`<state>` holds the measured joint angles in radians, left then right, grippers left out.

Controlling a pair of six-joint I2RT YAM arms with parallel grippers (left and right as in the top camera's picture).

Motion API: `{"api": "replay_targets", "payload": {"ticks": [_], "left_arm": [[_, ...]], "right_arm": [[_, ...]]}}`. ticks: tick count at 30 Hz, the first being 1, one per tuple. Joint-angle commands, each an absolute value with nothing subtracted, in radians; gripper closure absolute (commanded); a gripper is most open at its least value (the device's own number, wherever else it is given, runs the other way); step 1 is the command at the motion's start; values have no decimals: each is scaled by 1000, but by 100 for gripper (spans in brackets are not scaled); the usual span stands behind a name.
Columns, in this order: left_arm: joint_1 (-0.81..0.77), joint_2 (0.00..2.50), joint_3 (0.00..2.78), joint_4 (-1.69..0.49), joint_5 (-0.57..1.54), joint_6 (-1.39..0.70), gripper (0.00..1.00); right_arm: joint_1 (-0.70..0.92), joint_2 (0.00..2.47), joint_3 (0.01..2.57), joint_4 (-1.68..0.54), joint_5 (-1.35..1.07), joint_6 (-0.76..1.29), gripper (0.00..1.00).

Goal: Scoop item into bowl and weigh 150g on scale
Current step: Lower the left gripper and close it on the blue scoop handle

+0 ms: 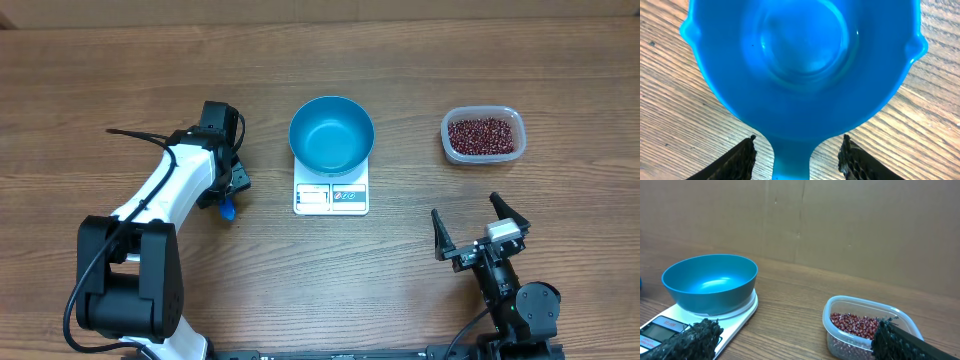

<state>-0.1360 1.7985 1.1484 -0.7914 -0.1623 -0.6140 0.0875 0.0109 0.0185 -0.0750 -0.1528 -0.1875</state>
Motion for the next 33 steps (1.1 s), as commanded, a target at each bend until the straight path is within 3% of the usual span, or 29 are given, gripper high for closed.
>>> {"api": "replay_targets", "payload": {"ticks": [1, 25, 33], "left_arm": [[-130, 1809, 1138, -784, -183, -598, 44], [-128, 1824, 1134, -786, -183, -598, 64], [-128, 1824, 1134, -785, -183, -598, 75]], "right_arm": [[95, 3, 8, -70, -150, -183, 0], [95, 3, 8, -70, -150, -183, 0], [95, 3, 8, -70, -150, -183, 0]]}}
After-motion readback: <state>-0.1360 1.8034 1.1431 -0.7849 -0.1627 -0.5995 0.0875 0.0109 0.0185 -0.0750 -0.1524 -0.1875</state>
